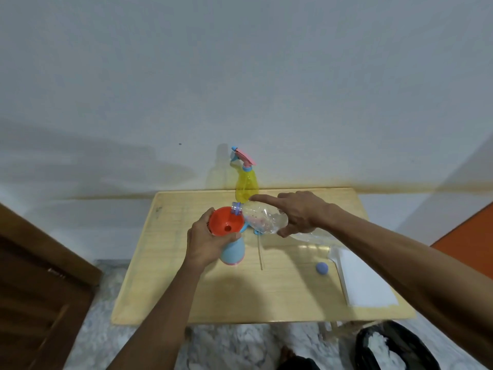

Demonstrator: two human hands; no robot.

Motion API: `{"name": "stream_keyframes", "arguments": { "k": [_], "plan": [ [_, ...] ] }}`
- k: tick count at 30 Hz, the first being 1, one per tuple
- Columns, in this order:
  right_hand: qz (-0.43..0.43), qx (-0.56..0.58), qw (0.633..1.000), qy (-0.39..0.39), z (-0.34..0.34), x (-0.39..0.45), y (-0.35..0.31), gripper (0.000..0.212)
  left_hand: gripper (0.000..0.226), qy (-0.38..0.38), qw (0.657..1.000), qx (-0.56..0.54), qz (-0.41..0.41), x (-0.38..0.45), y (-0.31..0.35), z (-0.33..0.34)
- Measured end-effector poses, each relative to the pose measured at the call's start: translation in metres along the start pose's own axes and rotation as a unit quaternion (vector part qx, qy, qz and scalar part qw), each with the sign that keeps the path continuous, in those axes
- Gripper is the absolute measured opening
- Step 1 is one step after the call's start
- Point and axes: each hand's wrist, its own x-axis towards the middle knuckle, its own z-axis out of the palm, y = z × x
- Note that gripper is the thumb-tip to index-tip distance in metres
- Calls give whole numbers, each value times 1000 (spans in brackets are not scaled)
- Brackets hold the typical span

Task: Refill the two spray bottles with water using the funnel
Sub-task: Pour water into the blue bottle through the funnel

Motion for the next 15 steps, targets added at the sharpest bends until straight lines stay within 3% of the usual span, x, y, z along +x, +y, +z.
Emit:
{"name": "stream_keyframes", "arguments": {
  "k": [15],
  "plan": [
    [1, -51, 998, -23, 0, 2, -3, 109, 99, -10, 1000, 4, 2, 5, -3, -2]
  ]
}}
